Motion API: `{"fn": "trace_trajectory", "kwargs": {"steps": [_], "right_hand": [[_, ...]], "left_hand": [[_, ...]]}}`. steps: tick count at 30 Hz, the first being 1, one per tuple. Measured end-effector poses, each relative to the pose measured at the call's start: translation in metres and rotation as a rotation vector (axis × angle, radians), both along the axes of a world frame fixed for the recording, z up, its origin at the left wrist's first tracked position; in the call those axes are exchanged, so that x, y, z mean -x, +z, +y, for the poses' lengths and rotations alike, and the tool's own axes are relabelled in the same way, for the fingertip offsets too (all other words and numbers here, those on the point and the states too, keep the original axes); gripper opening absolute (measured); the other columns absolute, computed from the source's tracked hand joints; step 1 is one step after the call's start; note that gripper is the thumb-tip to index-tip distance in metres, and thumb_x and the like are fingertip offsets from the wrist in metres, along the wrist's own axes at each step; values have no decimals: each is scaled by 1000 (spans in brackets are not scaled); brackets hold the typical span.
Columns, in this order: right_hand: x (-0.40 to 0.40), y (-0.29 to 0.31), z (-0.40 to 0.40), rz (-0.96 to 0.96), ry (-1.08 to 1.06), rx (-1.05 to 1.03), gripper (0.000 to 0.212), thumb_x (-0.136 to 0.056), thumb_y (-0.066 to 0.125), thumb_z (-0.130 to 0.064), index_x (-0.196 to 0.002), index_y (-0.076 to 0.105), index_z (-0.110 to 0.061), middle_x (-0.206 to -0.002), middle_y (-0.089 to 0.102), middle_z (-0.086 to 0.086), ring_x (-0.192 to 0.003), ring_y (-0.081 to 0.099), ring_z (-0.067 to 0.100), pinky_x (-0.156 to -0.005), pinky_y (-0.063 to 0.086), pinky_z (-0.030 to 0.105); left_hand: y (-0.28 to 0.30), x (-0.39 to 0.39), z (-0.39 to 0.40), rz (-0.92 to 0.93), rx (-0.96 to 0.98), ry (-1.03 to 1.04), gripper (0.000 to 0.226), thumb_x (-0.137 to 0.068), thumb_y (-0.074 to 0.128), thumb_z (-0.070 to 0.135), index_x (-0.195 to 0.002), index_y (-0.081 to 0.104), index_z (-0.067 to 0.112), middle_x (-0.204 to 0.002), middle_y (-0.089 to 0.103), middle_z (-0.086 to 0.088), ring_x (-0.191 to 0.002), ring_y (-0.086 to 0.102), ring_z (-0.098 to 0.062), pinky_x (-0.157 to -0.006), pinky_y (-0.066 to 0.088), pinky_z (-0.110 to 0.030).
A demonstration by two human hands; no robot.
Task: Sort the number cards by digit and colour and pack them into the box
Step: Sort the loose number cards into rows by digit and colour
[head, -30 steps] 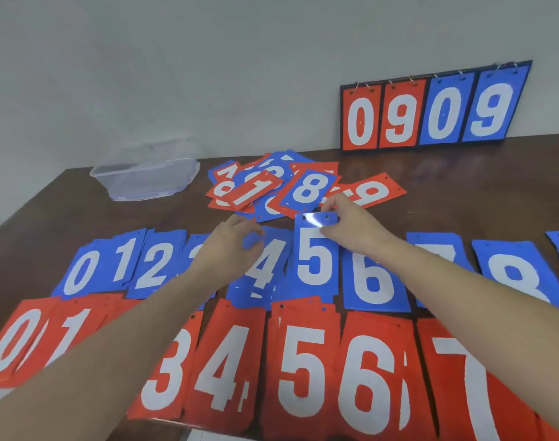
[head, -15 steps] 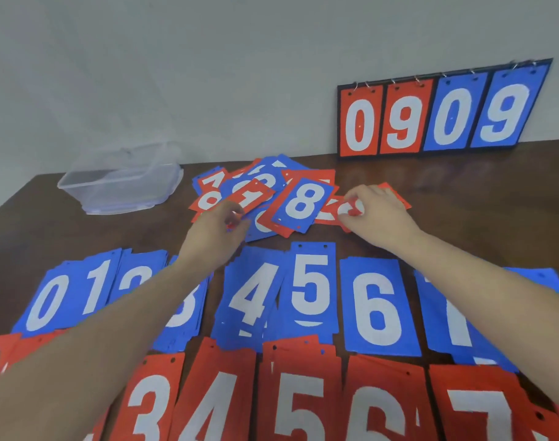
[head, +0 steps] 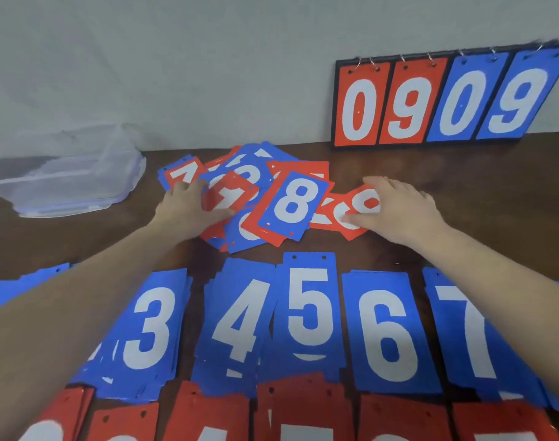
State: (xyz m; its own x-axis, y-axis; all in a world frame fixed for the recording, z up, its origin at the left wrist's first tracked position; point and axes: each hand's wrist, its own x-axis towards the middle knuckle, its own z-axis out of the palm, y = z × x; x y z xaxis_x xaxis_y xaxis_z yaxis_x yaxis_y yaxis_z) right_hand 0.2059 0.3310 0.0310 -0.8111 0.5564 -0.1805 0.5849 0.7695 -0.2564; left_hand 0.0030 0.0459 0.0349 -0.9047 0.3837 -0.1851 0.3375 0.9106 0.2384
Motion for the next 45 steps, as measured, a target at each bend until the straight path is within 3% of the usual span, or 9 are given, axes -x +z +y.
{"fn": "trace_trajectory", "kwargs": {"steps": [4,12,18,22,26,31,36,40,45], "right_hand": [[1,4,5,-18,-5,-28,92,-80,63,-75,-155,28,-36,-160,37,-1,-145,38,27,-112,36,56],[0,6,6,-136,65,6,110,-72,65,-80,-159,14,-36,-168,18,-1,-152,24,29,-118,28,58],[-6,10,-1,-97,61,40,102,-79,67,-71,-159,16,-33,-165,28,0,-147,36,28,-116,37,51],[-14,10,-7,-6,72,111,98,-82,73,-60,-158,15,-38,-159,36,0,-141,43,28,-112,42,51],[-29,13,-9,291,74,304,93,-82,82,-41,-154,24,-43,-154,44,-7,-135,49,20,-105,51,43],[-40,13,-18,326,127,360,84,-91,75,-22,-154,24,-42,-149,49,-5,-130,55,20,-92,59,39],[-51,25,-31,551,180,550,84,-88,78,-17,-151,27,-41,-140,50,-11,-126,52,11,-83,54,20],[-60,39,-57,591,358,619,86,-85,81,-14,-143,30,-52,-137,51,-19,-126,52,7,-83,58,20],[-63,48,-100,567,550,602,84,-85,80,-13,-137,33,-60,-135,48,-30,-124,48,-10,-87,54,16]], "left_hand": [[2,5,2,-74,-52,36,87,-76,74,65,-144,42,23,-147,43,-11,-126,52,-33,-99,49,-45],[6,-15,7,14,-239,17,72,-84,80,39,-141,39,22,-145,41,-8,-114,56,-27,-75,48,-33],[9,-31,-1,46,-413,48,46,-98,57,19,-139,39,31,-93,64,-1,-72,61,-17,-56,46,-33],[21,-52,-7,2,-574,27,51,-100,53,15,-141,40,41,-96,55,25,-79,55,6,-66,49,-21],[31,-72,-11,-6,-627,-28,29,-100,52,10,-110,66,34,-114,63,13,-89,56,11,-75,43,-5],[40,-105,-6,-86,-673,-50,27,-102,52,13,-113,71,29,-107,60,25,-89,59,8,-71,41,0],[51,-143,2,-234,-759,24,30,-104,52,30,-131,65,26,-116,63,6,-78,61,-21,-49,41,-4],[59,-168,-2,-372,-838,65,32,-97,57,54,-120,66,35,-106,59,27,-86,58,7,-68,40,-11],[62,-193,-20,-483,-928,30,19,-94,66,43,-104,75,29,-99,77,11,-90,74,-8,-83,57,-27]]}}
